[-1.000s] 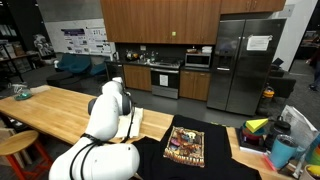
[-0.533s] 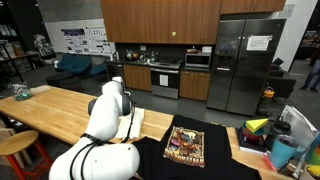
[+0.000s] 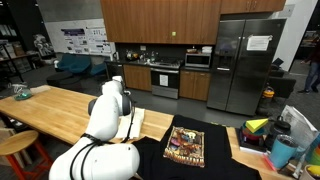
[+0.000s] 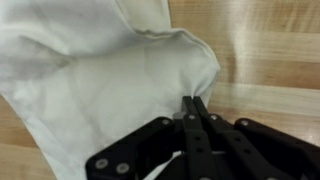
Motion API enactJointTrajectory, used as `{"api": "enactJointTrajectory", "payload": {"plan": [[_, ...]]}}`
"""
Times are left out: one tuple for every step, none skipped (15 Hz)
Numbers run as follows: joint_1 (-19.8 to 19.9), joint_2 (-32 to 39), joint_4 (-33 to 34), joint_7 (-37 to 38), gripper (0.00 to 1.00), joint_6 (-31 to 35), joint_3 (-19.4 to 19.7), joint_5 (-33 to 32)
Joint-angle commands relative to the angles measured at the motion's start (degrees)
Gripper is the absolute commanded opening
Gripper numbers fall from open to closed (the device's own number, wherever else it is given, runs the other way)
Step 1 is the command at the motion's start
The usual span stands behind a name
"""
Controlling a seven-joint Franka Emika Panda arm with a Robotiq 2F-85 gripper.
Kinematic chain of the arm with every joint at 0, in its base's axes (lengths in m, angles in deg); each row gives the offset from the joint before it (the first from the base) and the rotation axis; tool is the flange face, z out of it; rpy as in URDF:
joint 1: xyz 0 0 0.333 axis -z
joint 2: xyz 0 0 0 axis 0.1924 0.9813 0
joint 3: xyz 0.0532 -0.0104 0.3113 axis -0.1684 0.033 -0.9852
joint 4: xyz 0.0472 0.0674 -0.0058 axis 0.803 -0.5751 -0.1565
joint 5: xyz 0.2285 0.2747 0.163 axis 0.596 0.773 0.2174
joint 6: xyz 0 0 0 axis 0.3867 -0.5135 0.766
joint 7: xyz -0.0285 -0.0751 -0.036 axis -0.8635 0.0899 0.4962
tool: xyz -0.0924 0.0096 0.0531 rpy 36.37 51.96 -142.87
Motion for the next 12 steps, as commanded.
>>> {"api": "enactJointTrajectory", "payload": {"plan": [[-0.2,0.3,2.1,0.4,0.00,-1.9,0.6,-0.5],[-0.2,0.3,2.2,0.4,0.00,-2.0,0.6,-0.5],[-0.3,0.2,2.3,0.4,0.00,-2.2,0.7,-0.7],[-0.4,0.2,2.3,0.5,0.00,-2.3,0.8,-0.8],[-0.4,0.2,2.4,0.5,0.00,-2.5,0.9,-1.0],[-0.4,0.1,2.5,0.5,0.00,-2.5,1.0,-1.1],[-0.4,0.1,2.6,0.5,0.00,-2.6,1.0,-1.2],[-0.5,0.1,2.7,0.6,0.00,-2.7,1.1,-1.3],[-0.5,-0.1,2.8,0.7,0.00,-2.7,1.2,-1.4],[-0.5,-0.1,2.9,0.7,0.00,-2.7,1.3,-1.5],[-0.5,-0.3,2.9,0.7,0.00,-2.5,1.3,-1.6],[-0.4,-0.4,3.1,0.7,0.00,-2.4,1.3,-1.7]]}}
